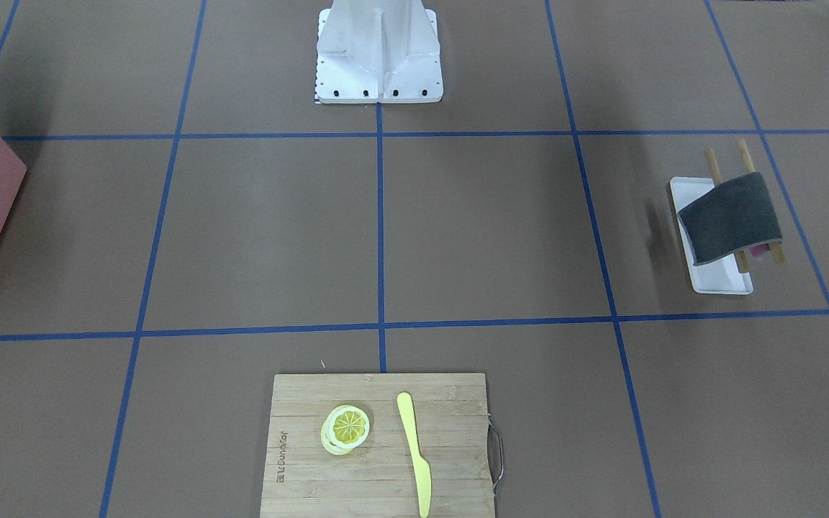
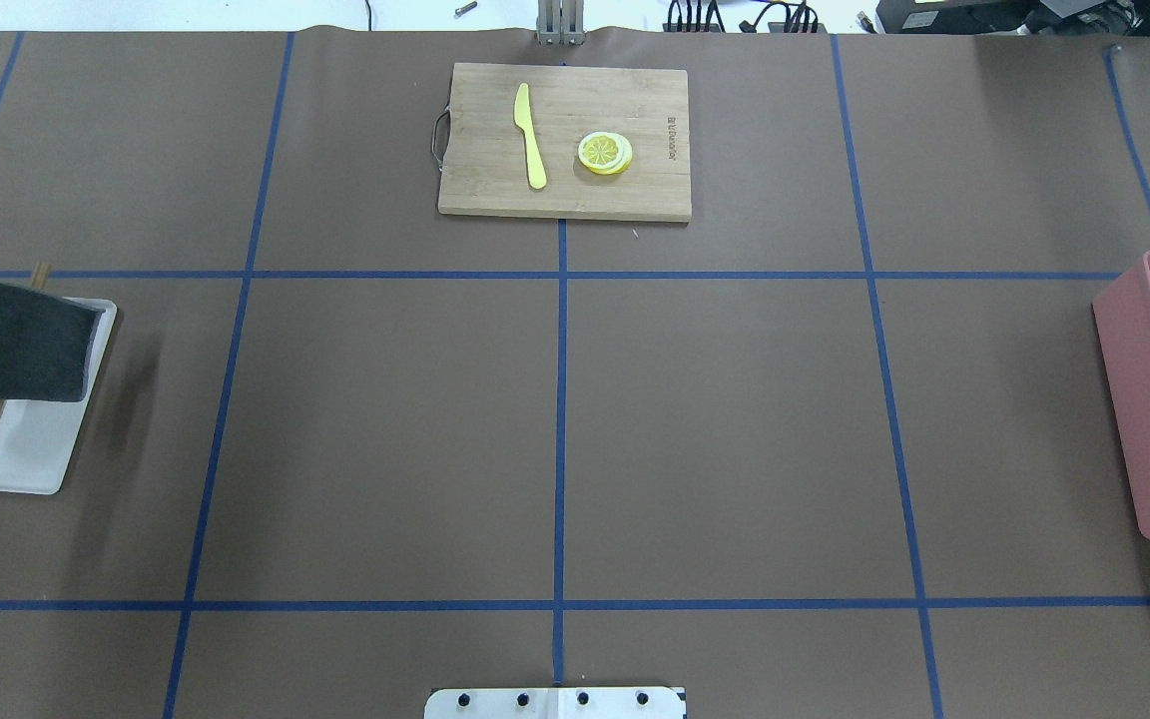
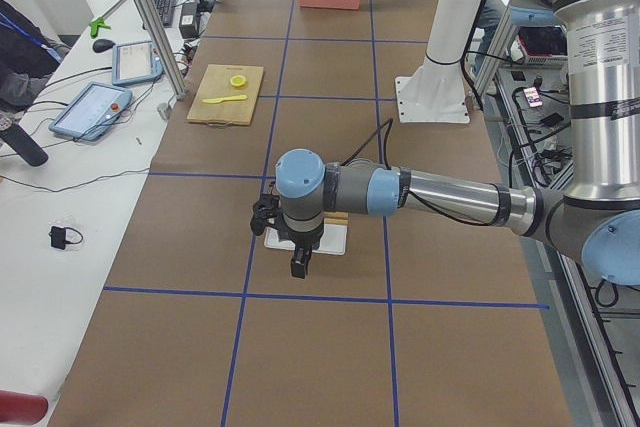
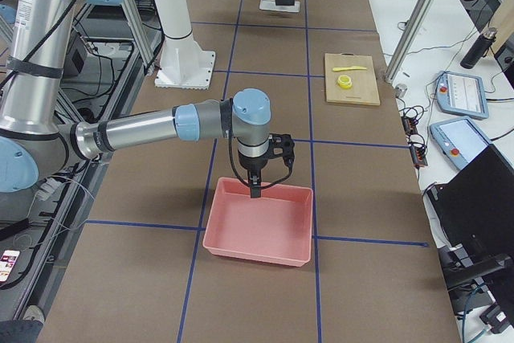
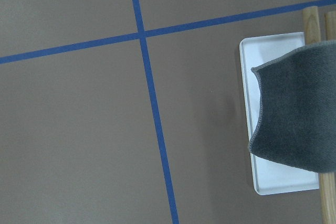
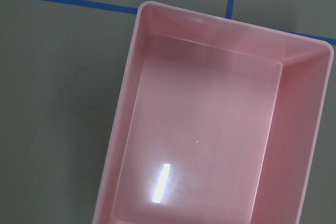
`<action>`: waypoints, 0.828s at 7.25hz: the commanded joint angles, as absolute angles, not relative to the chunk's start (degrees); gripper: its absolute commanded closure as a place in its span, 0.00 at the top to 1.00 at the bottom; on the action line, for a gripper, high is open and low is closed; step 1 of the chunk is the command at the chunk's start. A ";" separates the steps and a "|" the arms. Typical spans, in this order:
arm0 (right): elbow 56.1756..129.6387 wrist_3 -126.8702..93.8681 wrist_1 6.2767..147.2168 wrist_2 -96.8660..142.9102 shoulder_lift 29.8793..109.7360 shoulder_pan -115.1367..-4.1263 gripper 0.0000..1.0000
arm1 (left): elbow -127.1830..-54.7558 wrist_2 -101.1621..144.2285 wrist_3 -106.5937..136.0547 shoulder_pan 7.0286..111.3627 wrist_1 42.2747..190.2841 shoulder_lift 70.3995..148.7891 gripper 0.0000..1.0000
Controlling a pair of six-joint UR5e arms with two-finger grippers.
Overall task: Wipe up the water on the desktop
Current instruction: 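Lower the left gripper onto the grey cloth on the white tray and grasp it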
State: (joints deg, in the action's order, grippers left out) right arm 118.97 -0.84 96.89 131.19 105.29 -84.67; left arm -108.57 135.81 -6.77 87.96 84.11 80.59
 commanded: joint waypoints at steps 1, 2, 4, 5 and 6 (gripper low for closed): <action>119.18 -0.88 96.86 131.22 105.12 -84.55 1.00 | -108.98 135.79 -6.77 87.98 84.20 80.59 0.99; 119.18 -0.88 96.86 131.31 105.12 -84.55 1.00 | -108.81 135.79 -6.77 87.98 84.20 80.77 0.99; 119.71 -0.88 96.85 131.31 105.12 -84.55 1.00 | -108.90 135.79 -6.77 87.98 84.29 81.47 0.99; 119.97 -1.05 95.46 131.13 104.68 -84.55 1.00 | -108.72 135.79 -6.68 87.98 84.29 81.56 0.99; 119.97 -1.40 91.45 130.70 103.20 -84.64 1.00 | -109.94 135.88 -6.68 87.98 84.72 81.74 0.99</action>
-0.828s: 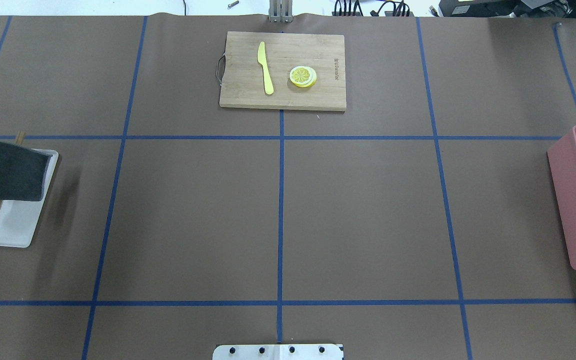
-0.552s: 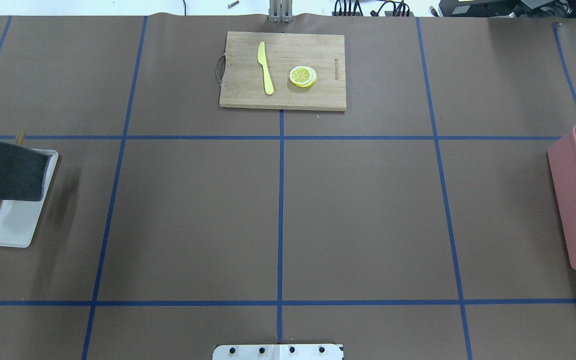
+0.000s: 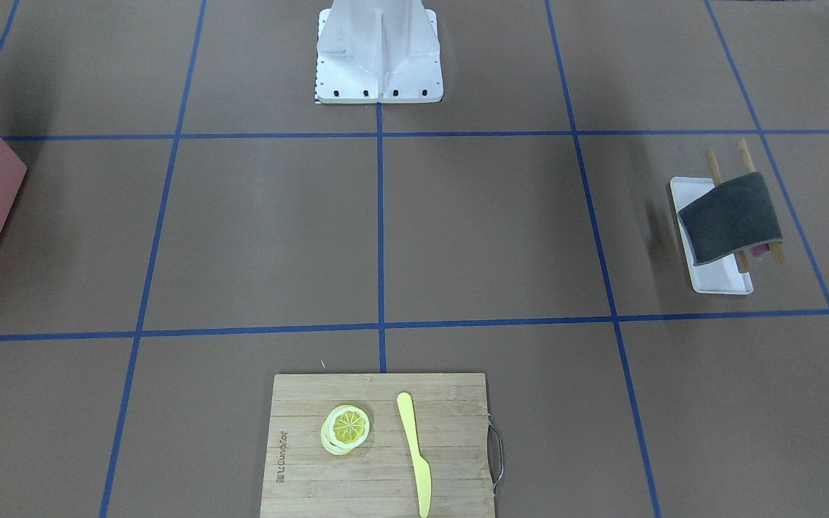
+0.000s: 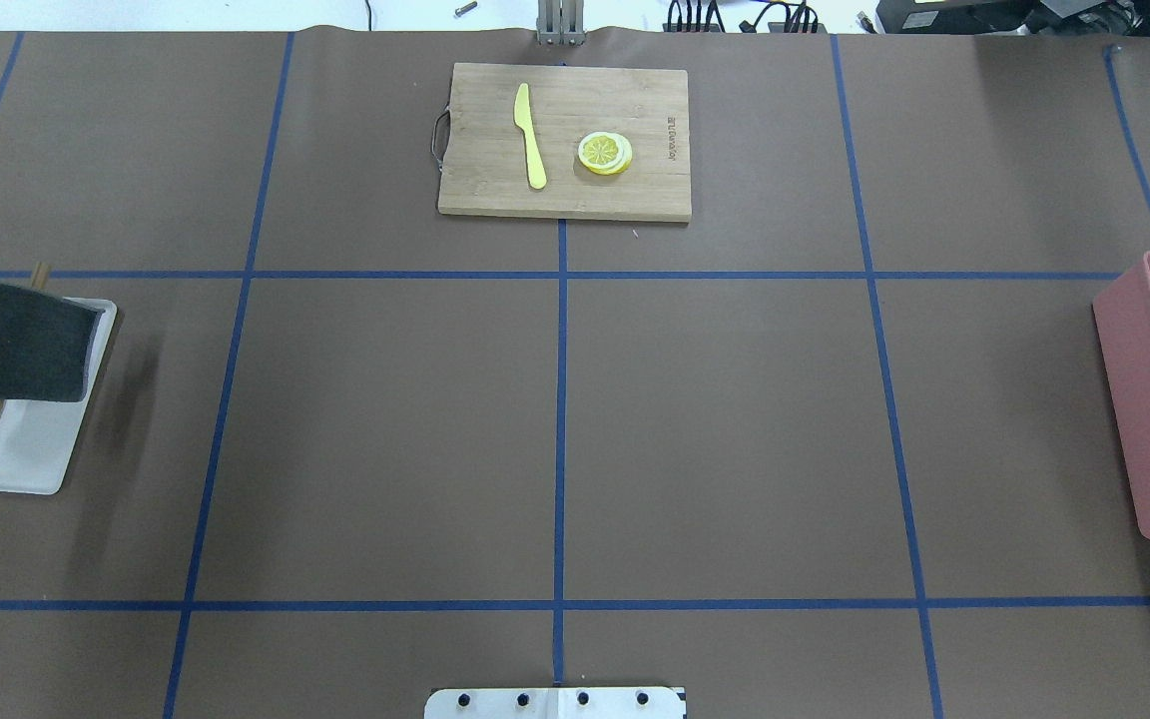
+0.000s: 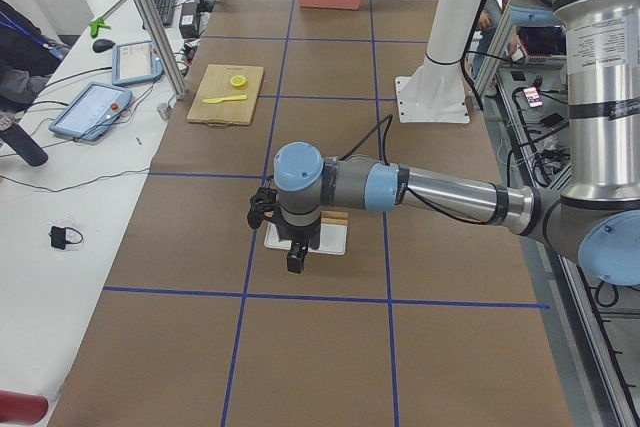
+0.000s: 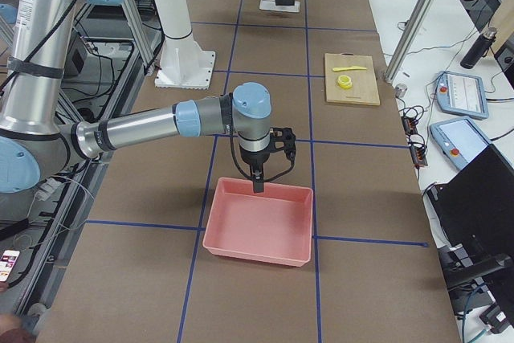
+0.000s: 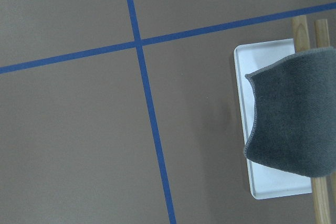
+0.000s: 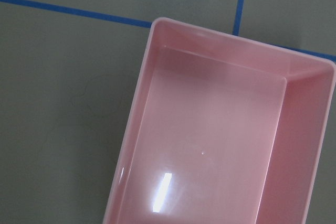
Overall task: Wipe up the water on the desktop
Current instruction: 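Lower the left gripper onto the grey cloth on the white tray and grasp it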
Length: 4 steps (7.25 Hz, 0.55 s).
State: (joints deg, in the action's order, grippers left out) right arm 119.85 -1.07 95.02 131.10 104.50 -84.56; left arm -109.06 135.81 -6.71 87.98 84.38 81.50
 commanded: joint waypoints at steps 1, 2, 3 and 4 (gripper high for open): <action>119.71 -1.49 90.19 130.61 102.92 -84.55 1.00 | -109.86 136.05 -6.33 88.07 84.73 82.87 0.99; 119.97 -1.58 90.26 131.56 103.18 -84.72 1.00 | -109.52 136.32 -6.15 88.07 84.73 85.14 0.99; 119.80 -1.67 90.26 133.05 103.36 -84.73 1.00 | -108.99 136.41 -6.24 87.98 85.07 87.86 0.99; 119.71 -1.06 90.18 132.63 103.53 -84.73 1.00 | -108.72 136.15 -6.24 87.98 87.34 89.20 0.99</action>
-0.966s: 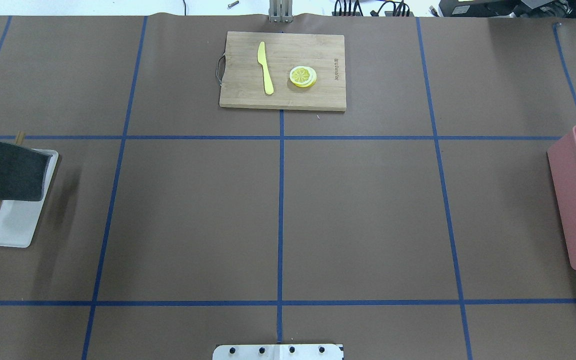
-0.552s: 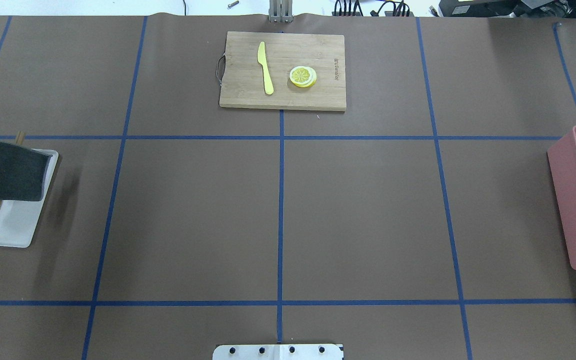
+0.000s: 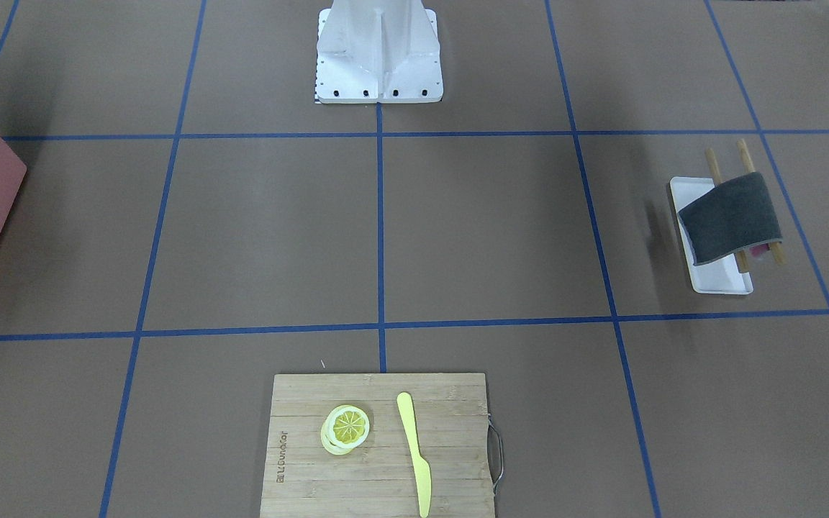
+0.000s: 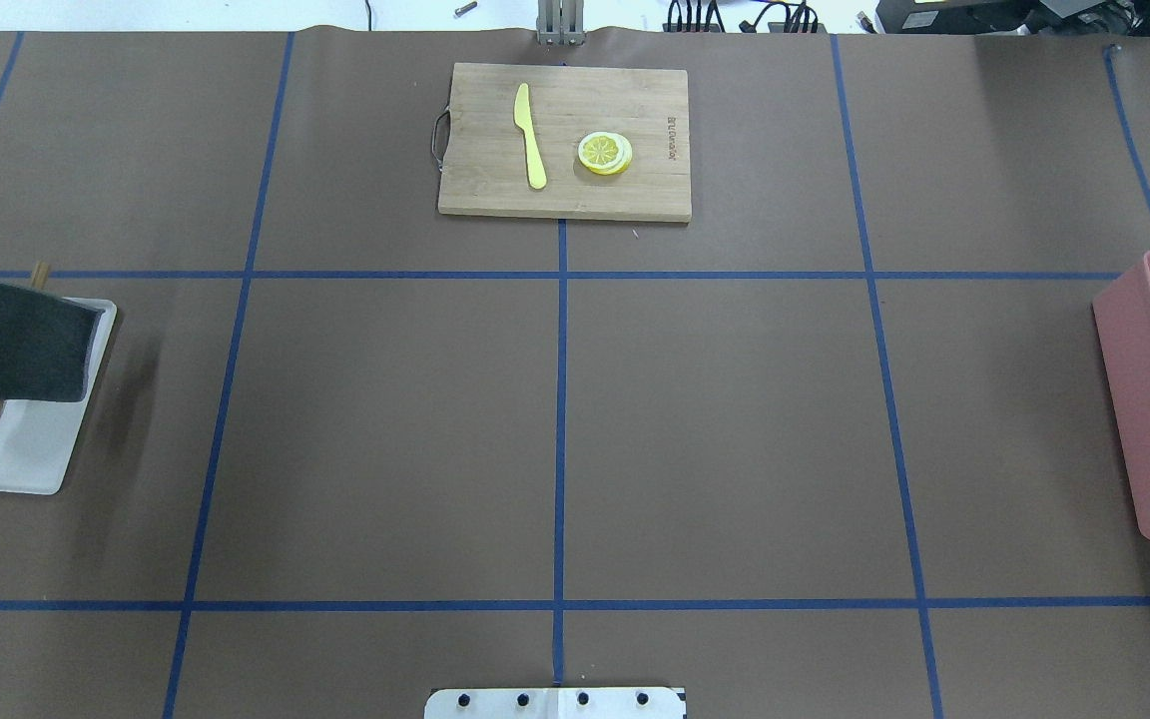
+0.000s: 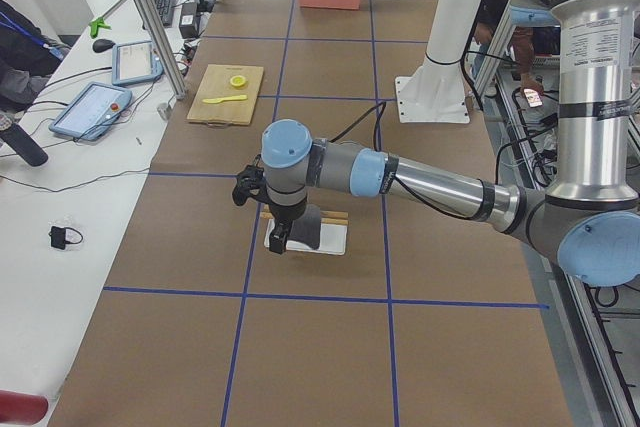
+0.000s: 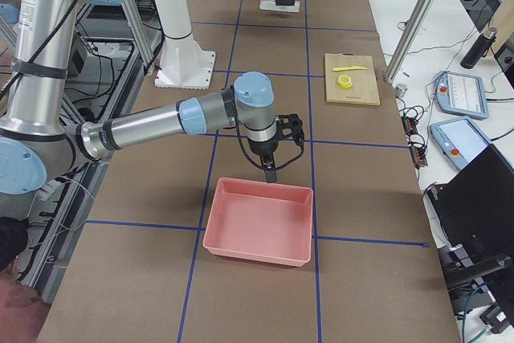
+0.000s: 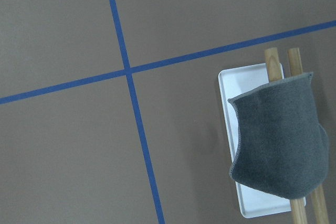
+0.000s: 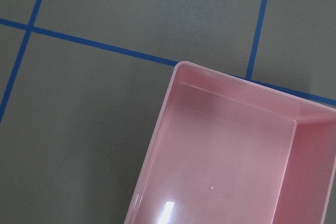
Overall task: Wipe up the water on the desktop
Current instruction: 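Lower the left gripper onto the grey cloth on the white tray and grasp it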
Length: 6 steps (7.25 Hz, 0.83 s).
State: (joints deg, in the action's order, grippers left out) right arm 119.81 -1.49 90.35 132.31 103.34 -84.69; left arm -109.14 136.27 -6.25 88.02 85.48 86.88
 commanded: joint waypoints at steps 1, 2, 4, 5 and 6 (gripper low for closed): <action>119.62 -0.71 90.18 132.63 103.62 -84.73 1.00 | -107.85 136.32 -6.33 88.24 92.24 89.38 0.99; 119.53 -0.70 90.18 132.71 103.54 -84.81 1.00 | -107.75 136.32 -6.24 88.59 95.24 89.38 0.99; 119.71 -2.19 90.18 132.80 103.18 -84.81 1.00 | -106.70 136.41 -5.89 88.51 95.45 90.78 0.99; 119.71 -3.68 90.18 132.89 103.01 -84.81 1.00 | -105.92 136.23 -5.89 88.51 95.88 90.62 0.99; 119.71 -4.91 90.18 132.89 102.92 -84.73 1.00 | -105.21 136.49 -4.76 88.16 95.89 90.53 0.99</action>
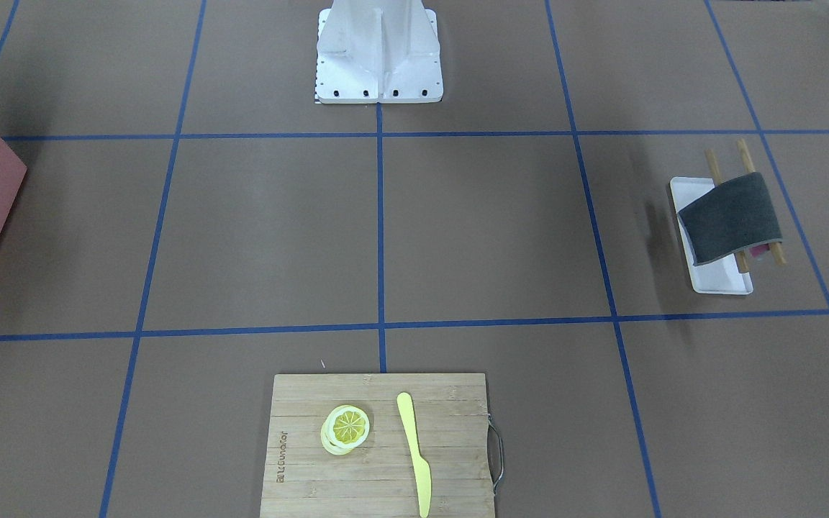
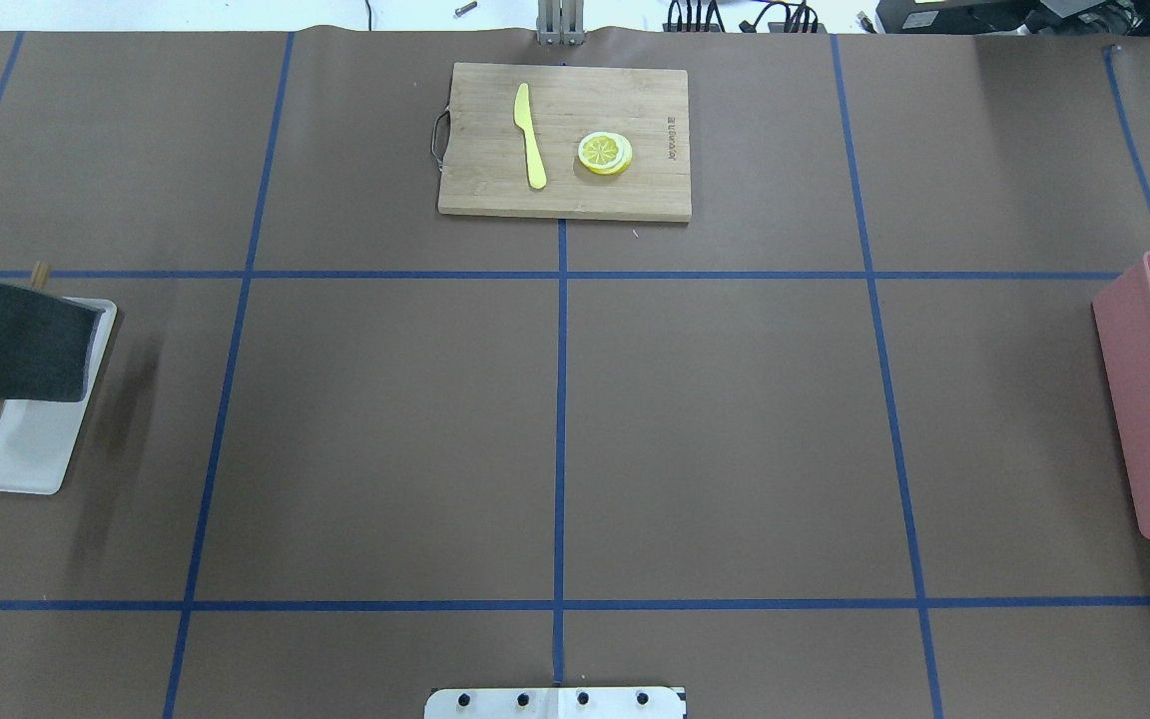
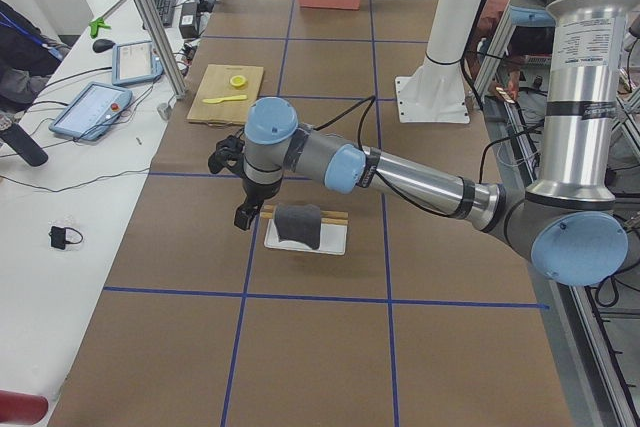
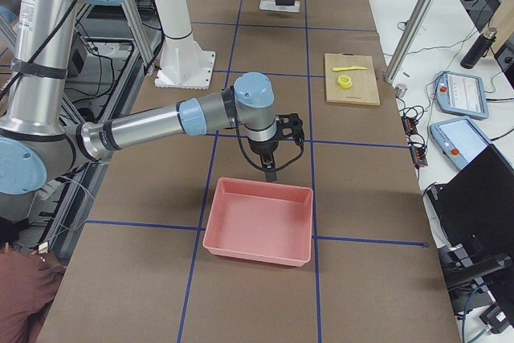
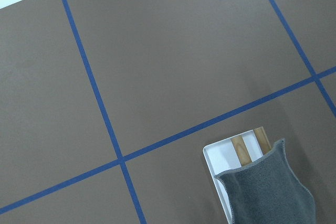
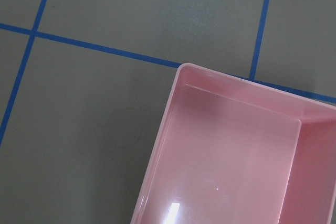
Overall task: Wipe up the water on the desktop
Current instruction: 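Lower the left gripper onto the grey cloth on the white tray and grasp it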
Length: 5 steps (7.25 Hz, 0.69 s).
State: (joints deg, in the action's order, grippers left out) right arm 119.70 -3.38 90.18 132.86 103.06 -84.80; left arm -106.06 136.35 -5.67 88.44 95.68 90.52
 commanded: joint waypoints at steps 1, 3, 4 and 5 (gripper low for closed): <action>119.71 -5.36 90.18 132.89 102.92 -84.73 1.00 | -105.21 136.49 0.65 87.28 95.98 90.01 0.99; 119.71 -5.36 90.09 132.89 102.92 -84.73 1.00 | -105.03 136.58 6.90 83.69 100.09 88.16 0.99; 119.71 -5.36 90.17 132.89 102.92 -84.73 1.00 | -104.59 136.58 10.95 81.15 102.63 87.46 0.98; 119.71 -5.36 90.09 132.80 102.92 -84.73 1.00 | -103.81 136.58 15.16 79.04 107.01 86.49 0.98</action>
